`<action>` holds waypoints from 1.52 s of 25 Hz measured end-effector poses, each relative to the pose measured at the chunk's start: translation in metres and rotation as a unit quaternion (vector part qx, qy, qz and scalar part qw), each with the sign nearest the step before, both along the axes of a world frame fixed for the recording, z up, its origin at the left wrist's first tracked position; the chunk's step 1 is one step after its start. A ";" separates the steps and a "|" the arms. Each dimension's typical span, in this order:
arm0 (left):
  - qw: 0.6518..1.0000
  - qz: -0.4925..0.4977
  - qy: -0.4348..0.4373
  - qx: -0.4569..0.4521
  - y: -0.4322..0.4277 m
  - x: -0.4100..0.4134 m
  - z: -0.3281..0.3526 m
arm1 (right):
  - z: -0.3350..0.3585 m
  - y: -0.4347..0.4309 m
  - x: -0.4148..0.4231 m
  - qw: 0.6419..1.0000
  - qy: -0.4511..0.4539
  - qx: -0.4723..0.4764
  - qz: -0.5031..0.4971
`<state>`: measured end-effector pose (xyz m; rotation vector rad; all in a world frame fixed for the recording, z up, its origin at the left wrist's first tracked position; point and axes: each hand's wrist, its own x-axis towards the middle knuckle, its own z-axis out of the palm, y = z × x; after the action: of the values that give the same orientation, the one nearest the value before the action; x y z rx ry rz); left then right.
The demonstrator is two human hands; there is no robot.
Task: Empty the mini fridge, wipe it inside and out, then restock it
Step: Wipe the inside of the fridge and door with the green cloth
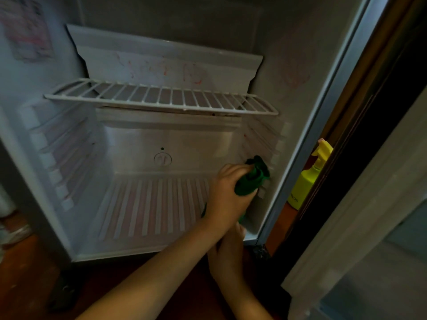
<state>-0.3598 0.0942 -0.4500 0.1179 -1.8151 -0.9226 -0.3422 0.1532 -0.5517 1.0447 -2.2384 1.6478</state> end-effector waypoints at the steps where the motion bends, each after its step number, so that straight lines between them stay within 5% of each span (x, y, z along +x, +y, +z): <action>1: 1.000 -0.003 -0.020 0.016 -0.009 -0.004 0.005 | 0.002 0.000 -0.001 1.000 0.013 0.006 -0.003; 4: 0.996 0.007 -0.052 0.075 -0.034 -0.018 0.016 | 0.006 0.000 -0.003 0.999 0.024 0.047 -0.007; 9: 0.997 0.004 -0.029 -0.069 -0.012 -0.001 -0.010 | 0.001 0.001 -0.002 1.000 0.010 0.023 0.004; 13: 0.996 0.063 -0.057 -0.007 -0.035 -0.025 0.004 | 0.004 0.002 -0.003 0.999 0.017 0.047 0.010; 20: 0.994 0.035 -0.009 -0.099 -0.019 -0.014 -0.011 | -0.005 0.000 -0.005 1.000 0.019 0.021 0.012; 25: 0.995 0.044 -0.086 -0.036 -0.063 -0.041 0.009 | 0.004 0.002 -0.004 0.997 0.054 0.057 -0.005; 30: 0.985 0.025 -0.089 0.147 -0.033 -0.023 0.016 | 0.006 0.001 -0.002 0.998 0.051 0.046 -0.006; 34: 0.990 -0.050 -0.083 0.105 0.019 0.021 -0.002 | -0.008 0.006 -0.004 0.989 -0.118 0.076 0.042; 38: 0.982 0.024 -0.115 0.145 -0.019 -0.010 0.015 | 0.008 0.002 -0.002 1.000 0.002 0.028 -0.007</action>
<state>-0.3697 0.0756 -0.4353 0.4656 -1.8671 -1.1749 -0.3438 0.1555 -0.5442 1.0422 -2.2964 1.5860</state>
